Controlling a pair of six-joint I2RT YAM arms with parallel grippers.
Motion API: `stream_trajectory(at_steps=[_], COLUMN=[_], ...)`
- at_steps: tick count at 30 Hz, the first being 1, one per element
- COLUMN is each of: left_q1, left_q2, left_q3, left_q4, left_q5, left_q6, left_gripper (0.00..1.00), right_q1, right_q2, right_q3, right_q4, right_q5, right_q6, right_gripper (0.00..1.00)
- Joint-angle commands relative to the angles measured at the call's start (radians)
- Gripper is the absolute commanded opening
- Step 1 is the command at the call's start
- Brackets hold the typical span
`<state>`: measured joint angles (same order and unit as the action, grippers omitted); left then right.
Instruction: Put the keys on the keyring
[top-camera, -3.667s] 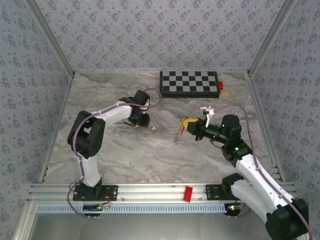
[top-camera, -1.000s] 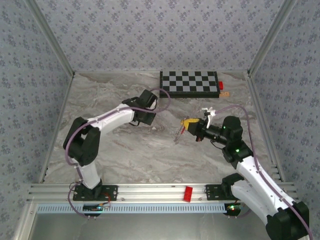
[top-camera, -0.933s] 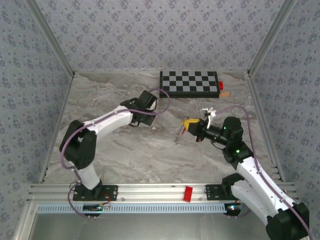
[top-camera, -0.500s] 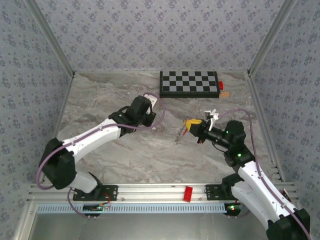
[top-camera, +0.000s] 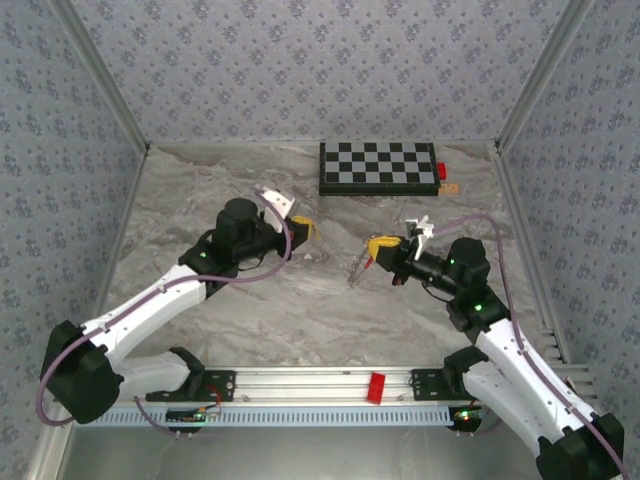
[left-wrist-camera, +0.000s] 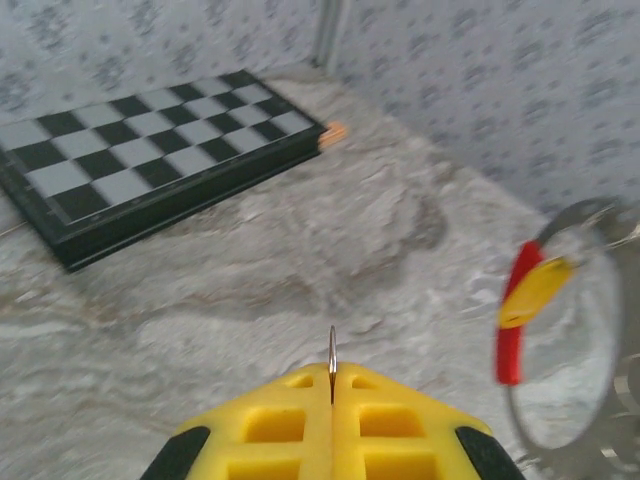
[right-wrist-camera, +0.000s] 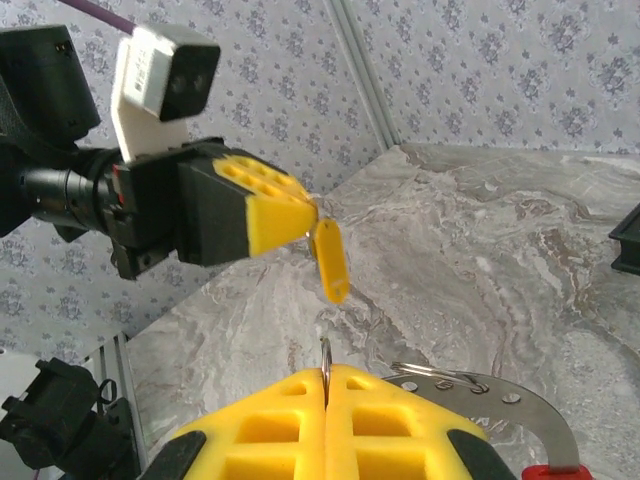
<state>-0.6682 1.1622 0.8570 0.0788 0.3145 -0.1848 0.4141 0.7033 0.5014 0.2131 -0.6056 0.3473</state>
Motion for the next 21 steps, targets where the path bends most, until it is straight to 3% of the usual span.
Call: stream_trajectory(at_steps=[1,11,21], left_q1=[0.02,0.036,0.053], left_q2=[-0.024,0.002,0.064], left_q3=[-0.002,0.002,0.025], left_q4=[0.127,0.167,0.245], left_q5=[0.239,0.386,0.566], left_q6=[-0.022,-0.034,-0.094], left_gripper=[0.0,0.0,0.0], right_q1=[0.015,0.021,0.026], right_q2=[0.004,0.018,-0.004], right_q3=[0.037,0.034,0.032], right_q4=[0.028,0.042,0.123], right_q5=[0.018,0.002,-0.095], right_q6=[-0.019,-0.033,-0.046], right_gripper=[0.0,0.0,0.0])
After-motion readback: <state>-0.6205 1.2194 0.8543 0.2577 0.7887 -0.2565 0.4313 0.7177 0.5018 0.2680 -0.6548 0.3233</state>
